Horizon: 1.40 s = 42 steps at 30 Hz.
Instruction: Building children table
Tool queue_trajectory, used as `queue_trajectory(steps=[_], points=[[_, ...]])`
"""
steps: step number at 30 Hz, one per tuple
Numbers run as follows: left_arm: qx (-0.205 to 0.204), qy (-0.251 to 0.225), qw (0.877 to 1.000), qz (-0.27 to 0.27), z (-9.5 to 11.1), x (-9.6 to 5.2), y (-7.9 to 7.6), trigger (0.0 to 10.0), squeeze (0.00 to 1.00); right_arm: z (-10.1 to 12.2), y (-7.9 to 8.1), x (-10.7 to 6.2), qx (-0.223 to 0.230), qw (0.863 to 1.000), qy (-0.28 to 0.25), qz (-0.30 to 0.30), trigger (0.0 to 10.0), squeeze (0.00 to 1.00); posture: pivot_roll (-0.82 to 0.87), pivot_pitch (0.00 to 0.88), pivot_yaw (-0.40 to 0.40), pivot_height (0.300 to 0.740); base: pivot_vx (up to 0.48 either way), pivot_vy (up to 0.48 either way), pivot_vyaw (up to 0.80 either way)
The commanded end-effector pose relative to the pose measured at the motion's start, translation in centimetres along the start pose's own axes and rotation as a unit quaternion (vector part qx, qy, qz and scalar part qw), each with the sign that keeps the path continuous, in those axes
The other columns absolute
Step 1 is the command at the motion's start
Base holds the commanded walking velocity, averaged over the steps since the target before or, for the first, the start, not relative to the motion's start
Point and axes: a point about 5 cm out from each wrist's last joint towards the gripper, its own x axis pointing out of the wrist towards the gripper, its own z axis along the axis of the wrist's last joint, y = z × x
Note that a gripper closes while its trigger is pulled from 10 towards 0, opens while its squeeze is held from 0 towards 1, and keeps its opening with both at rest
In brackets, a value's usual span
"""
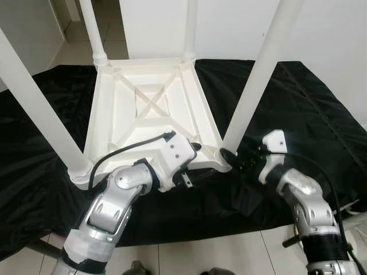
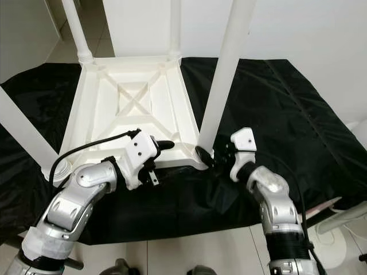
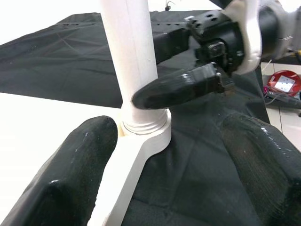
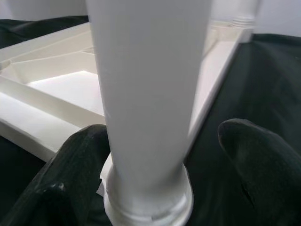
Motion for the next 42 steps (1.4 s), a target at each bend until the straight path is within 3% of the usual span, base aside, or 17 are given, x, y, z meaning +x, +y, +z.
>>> queue_trajectory(steps=[1, 13, 17, 18, 19, 20, 21, 22, 32, 33, 35, 37, 39, 42], points=[[-0.002, 0.003, 1.000, -0.001, 0.0, 0.2, 0.2, 10.0, 0.00, -0.3, 0.0, 0.5, -0.008, 0.999, 0.004, 0.032, 10.0, 0.00, -0.12, 0.000, 0.026, 0.740, 0.000, 0.000, 0.00], [-0.009, 0.010, 1.000, -0.008, -0.4, 0.1, -0.1, 10.0, 0.00, -0.5, 0.0, 3.5, -0.030, 0.997, 0.002, 0.065, 10.0, 0.00, -0.09, 0.000, 0.027, 0.740, 0.000, 0.000, 0.00], [-0.014, 0.011, 1.000, -0.003, -0.6, 0.0, -0.1, 10.0, 0.00, -0.5, 0.1, 3.7, -0.027, 0.998, -0.003, 0.064, 10.0, 0.00, -0.09, 0.000, 0.027, 0.740, 0.000, 0.000, 0.00], [-0.018, 0.013, 1.000, 0.002, -0.8, 0.0, -0.1, 10.0, 0.00, -0.6, 0.3, 3.9, -0.026, 0.997, -0.007, 0.067, 7.0, 0.00, -0.09, 0.000, 0.026, 0.740, 0.000, 0.000, 0.00], [-0.023, 0.012, 1.000, 0.007, -0.9, -0.1, -0.1, 10.0, 0.00, -0.8, 0.6, 3.9, -0.020, 0.997, -0.007, 0.071, 2.9, 0.00, -0.09, 0.000, 0.031, 0.740, 0.000, 0.000, 0.00], [-0.023, 0.012, 1.000, 0.007, -0.9, -0.1, -0.1, 10.0, 0.00, -0.8, 0.6, 3.9, -0.020, 0.997, -0.007, 0.071, 2.9, 0.00, -0.09, 0.000, 0.031, 0.740, 0.000, 0.000, 0.00], [-0.027, 0.010, 1.000, 0.011, -0.9, -0.1, -0.1, 10.0, 0.00, -0.9, 0.7, 3.9, -0.014, 0.997, -0.009, 0.076, 2.1, 0.00, -0.09, 0.000, 0.031, 0.740, 0.000, 0.000, 0.00], [-0.033, 0.006, 0.999, 0.014, -0.9, -0.2, -0.1, 10.0, 0.00, -1.1, 0.7, 3.8, -0.008, 0.997, -0.009, 0.074, 0.0, 0.00, -0.09, 0.000, 0.035, 0.740, 0.000, 0.000, 0.00], [-0.045, -0.006, 0.998, 0.038, -0.7, -0.3, 0.6, 10.0, 0.00, -1.8, 0.7, 3.5, 0.014, 0.999, -0.008, 0.050, 0.4, 0.00, -0.09, 0.000, 0.046, 0.740, 0.000, 0.000, 0.00], [-0.056, -0.005, 0.997, 0.053, -0.7, -0.2, 1.1, 10.0, 0.00, -1.7, 0.8, 3.6, 0.016, 0.999, -0.017, 0.030, 10.0, 0.00, -0.10, 0.000, 0.046, 0.740, 0.000, 0.000, 0.00], [-0.063, -0.004, 0.996, 0.064, -0.7, -0.2, 1.4, 10.0, 0.00, -1.5, 0.7, 3.7, 0.013, 1.000, -0.024, 0.007, 10.0, 0.00, -0.10, 0.000, 0.048, 0.740, 0.000, 0.000, 0.00], [-0.065, 0.001, 0.994, 0.092, -0.8, -0.1, 2.1, 10.0, 0.00, -1.5, 0.0, 4.0, 0.000, 0.997, -0.015, -0.075, 10.0, 0.00, -0.10, 0.000, 0.047, 0.740, 0.000, 0.000, 0.00], [-0.065, 0.001, 0.994, 0.092, -0.8, -0.1, 2.1, 10.0, 0.00, -1.5, 0.0, 4.0, 0.000, 0.997, -0.015, -0.075, 10.0, 0.00, -0.10, 0.000, 0.047, 0.740, 0.000, 0.000, 0.00], [-0.056, 0.010, 0.992, 0.113, -0.9, 0.3, 2.6, 10.0, 0.00, -1.4, 0.1, 4.1, 0.013, 0.988, -0.011, -0.151, 10.0, 0.00, -0.11, 0.000, 0.047, 0.740, 0.000, 0.000, 0.00]])
